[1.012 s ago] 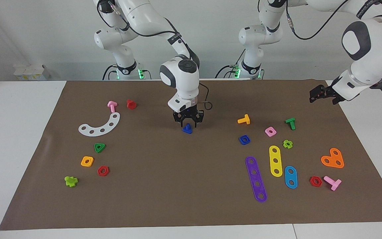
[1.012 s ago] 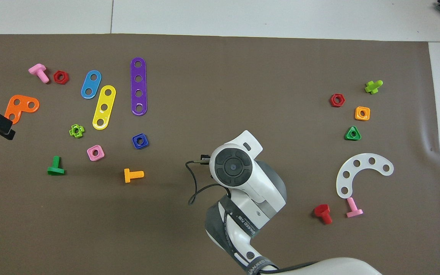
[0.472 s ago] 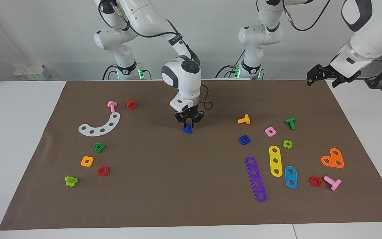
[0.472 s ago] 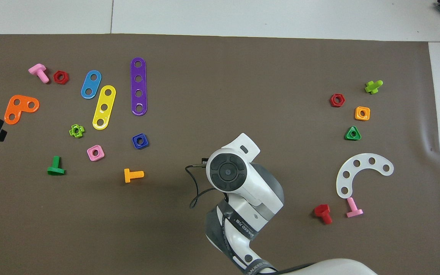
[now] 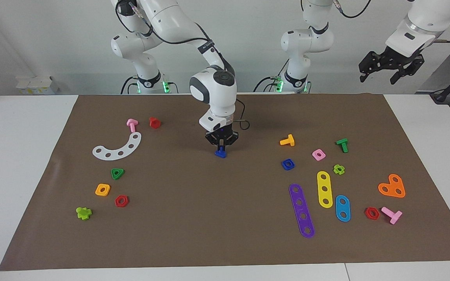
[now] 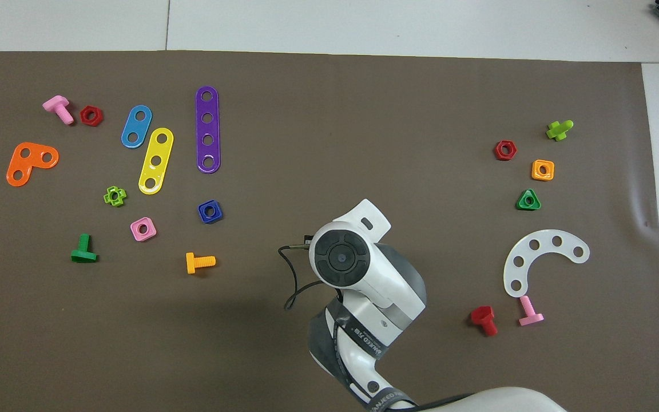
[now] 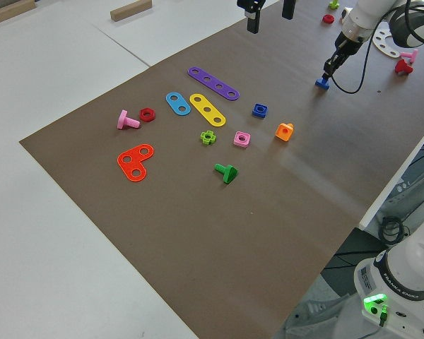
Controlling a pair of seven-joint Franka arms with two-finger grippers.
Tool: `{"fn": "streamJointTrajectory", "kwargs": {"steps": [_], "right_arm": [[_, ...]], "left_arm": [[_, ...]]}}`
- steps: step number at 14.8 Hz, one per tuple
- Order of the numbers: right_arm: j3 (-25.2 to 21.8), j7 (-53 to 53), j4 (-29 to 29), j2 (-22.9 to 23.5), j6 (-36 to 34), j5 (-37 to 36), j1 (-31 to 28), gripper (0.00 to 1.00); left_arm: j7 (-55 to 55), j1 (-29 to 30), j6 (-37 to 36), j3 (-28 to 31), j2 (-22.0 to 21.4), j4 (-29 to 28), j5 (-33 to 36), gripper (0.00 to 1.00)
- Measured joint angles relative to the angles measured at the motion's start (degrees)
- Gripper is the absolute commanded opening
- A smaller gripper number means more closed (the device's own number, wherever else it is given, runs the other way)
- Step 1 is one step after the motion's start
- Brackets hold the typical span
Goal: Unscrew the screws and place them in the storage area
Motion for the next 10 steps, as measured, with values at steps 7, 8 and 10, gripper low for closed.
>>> {"fn": "streamJointTrajectory", "kwargs": {"steps": [7,8,10], "right_arm": [[-0.3,-7.3,0.0,-7.2,-4.5,-0.5,-13.2,0.00],[-0.4,-8.8,-0.1,-7.3,-4.5,-0.5,-15.2,0.00],[-0.4,-12.3,-0.2,-7.0,-4.5,-0.5,-18.8,0.00]], "left_arm": [[0.0,0.0,8.5,0.1,-0.4,-1.5,-0.7,1.00],[0.0,0.0,9.1,0.1,-0.4,-1.5,-1.2,1.00],[0.0,0.0,9.3,0.1,-0.4,-1.3,-2.1,1.00]]}}
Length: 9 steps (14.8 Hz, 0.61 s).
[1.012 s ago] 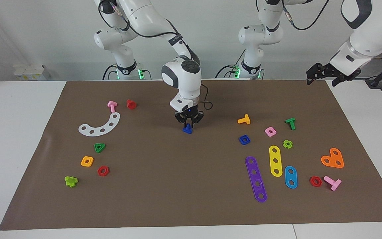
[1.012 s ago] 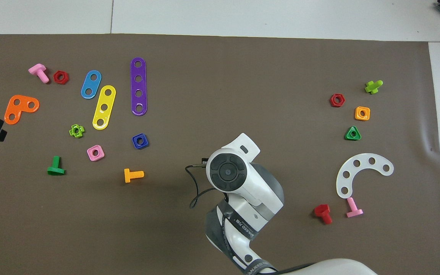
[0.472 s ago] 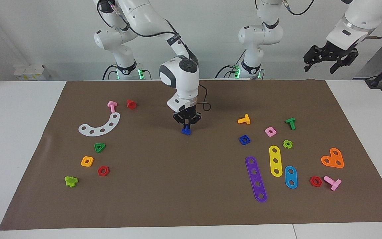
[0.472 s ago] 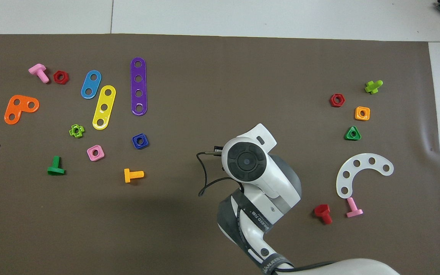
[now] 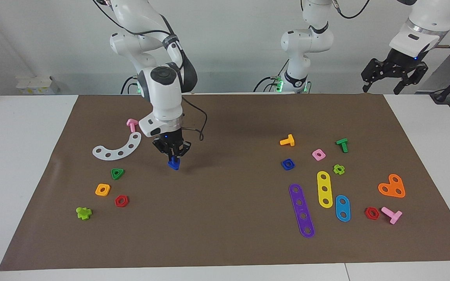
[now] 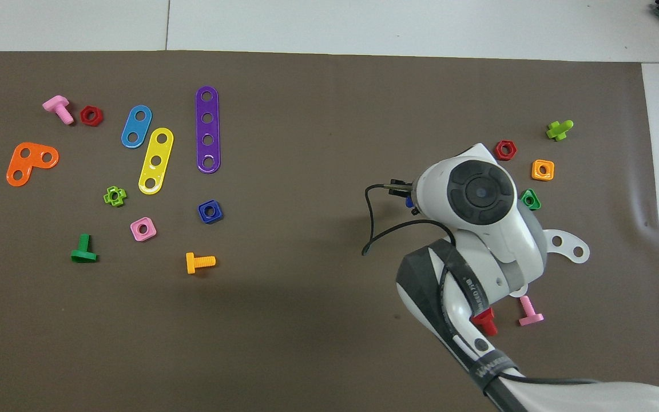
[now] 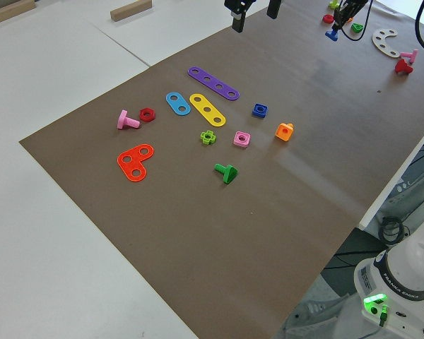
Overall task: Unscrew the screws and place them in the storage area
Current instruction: 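Carry the blue cube with the right gripper and place it beside the green triangle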
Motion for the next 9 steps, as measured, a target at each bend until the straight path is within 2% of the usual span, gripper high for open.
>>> {"fn": "streamJointTrajectory", "kwargs": {"steps": [4,9], "right_arm": [[0.0,-13.1,-0.3,0.4,0.0,1.4,-7.3,0.00],[0.0,-25.8,-1.5,1.5,0.1,6.7,-12.8,0.00]], "left_arm": [[0.0,0.0,-1.3,0.1,1.7,3.3,-0.4,1.00],[0.0,0.1,-5.0,0.3,10.9,13.0,-0.4,1.00]]}}
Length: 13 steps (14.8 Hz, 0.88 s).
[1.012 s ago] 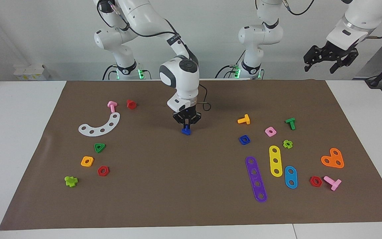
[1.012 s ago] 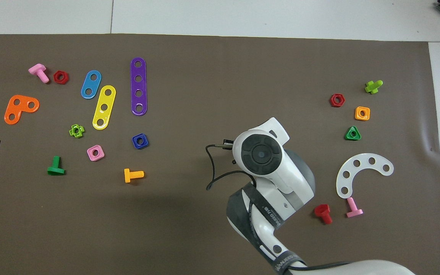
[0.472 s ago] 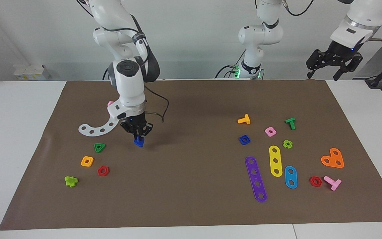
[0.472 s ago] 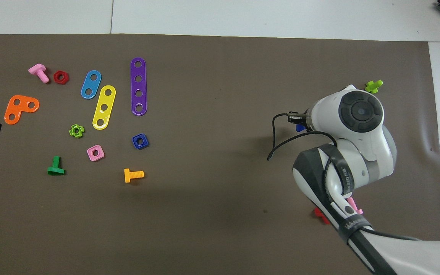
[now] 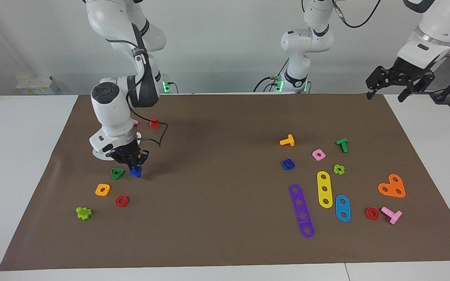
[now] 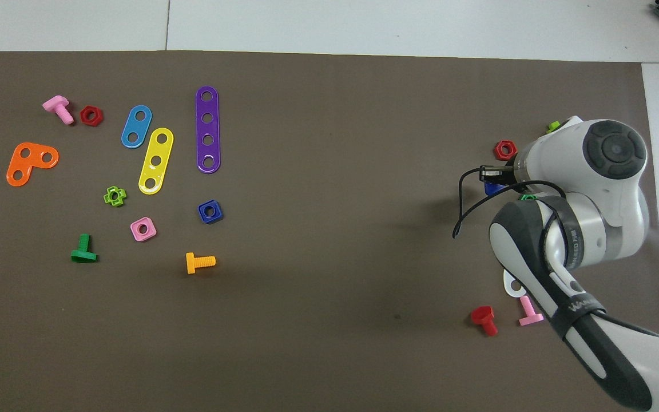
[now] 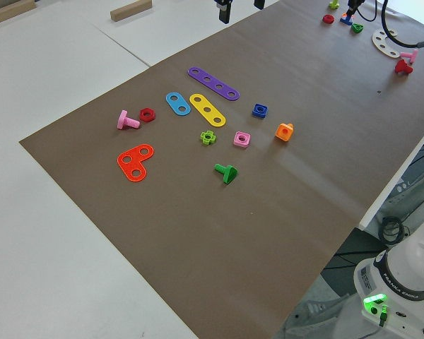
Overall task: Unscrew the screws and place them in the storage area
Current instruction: 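Carry the blue cube with the right gripper and place it beside the green triangle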
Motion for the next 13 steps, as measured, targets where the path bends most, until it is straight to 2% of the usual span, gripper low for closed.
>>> {"fn": "streamJointTrajectory", "kwargs": {"steps": [3,8,10,11,12,13], "right_arm": [[0.0,-2.7,-0.1,1.3,0.0,1.1,-1.2,0.00],[0.2,-2.8,-1.4,2.3,1.2,1.4,-1.4,0.00],[0.2,-2.8,-2.7,2.3,2.7,1.4,-1.4,0.00],[0.2,-2.8,-3.3,2.3,3.3,1.4,-1.4,0.33],[0.3,-2.8,-3.7,2.3,3.5,1.4,-1.4,0.76],[0.3,-2.8,-3.9,2.3,3.6,1.4,-1.4,0.87]], "left_arm": [[0.0,0.3,0.2,0.0,0.5,0.1,0.0,1.00],[0.0,0.6,3.7,0.0,-4.3,-8.7,0.0,1.00],[0.0,0.6,4.4,0.0,-5.3,-10.0,0.0,1.00],[0.0,0.6,4.6,0.0,-5.6,-10.3,0.0,1.00],[0.0,0.6,4.7,0.0,-5.7,-10.4,0.0,1.00],[0.0,0.6,4.8,0.0,-5.8,-10.4,0.0,1.00]]}}
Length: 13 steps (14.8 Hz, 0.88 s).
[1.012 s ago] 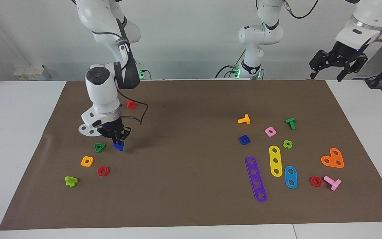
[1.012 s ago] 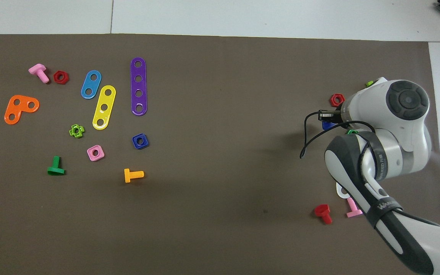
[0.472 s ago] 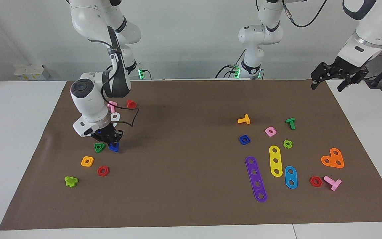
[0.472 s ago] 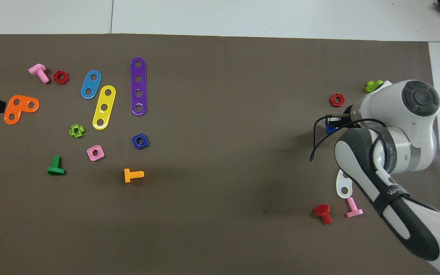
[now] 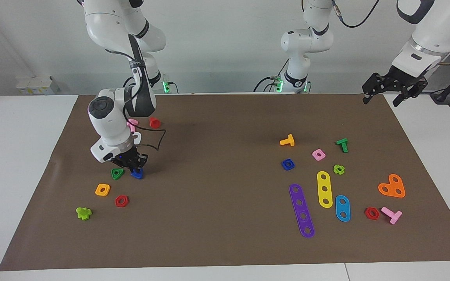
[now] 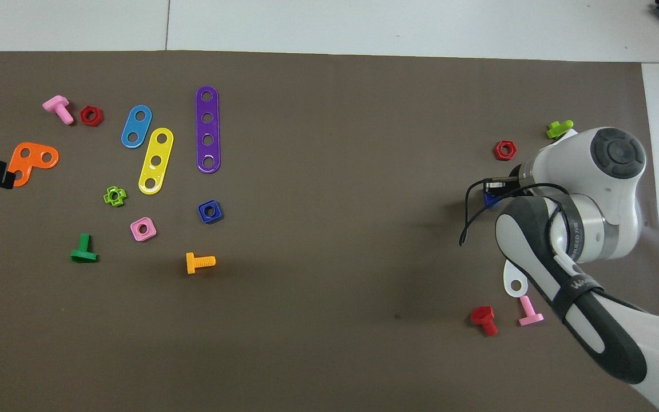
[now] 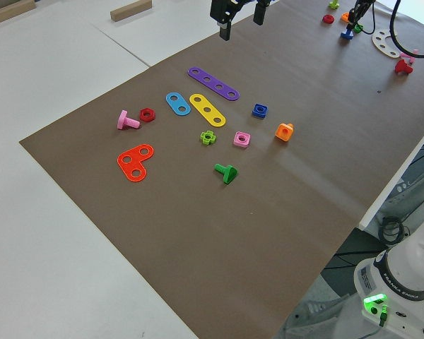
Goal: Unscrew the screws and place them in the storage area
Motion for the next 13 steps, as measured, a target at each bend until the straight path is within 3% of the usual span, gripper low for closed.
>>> {"fn": "streamJointTrajectory", "kwargs": {"steps": [2,8,13], "right_arm": [[0.0,0.0,0.0,-0.1,0.4,0.0,0.0,0.97],[-0.3,0.0,2.7,-4.8,-0.7,0.0,-0.2,0.98],[-0.7,0.4,6.9,-11.4,-9.9,0.0,-0.6,0.99]], "left_arm": [[0.0,0.0,0.0,0.0,0.0,0.0,0.0,1.00],[0.0,0.0,-0.7,-0.1,-1.0,-0.9,0.0,1.00],[0.0,0.0,-1.0,-0.1,-1.1,-1.3,0.0,1.00]]}}
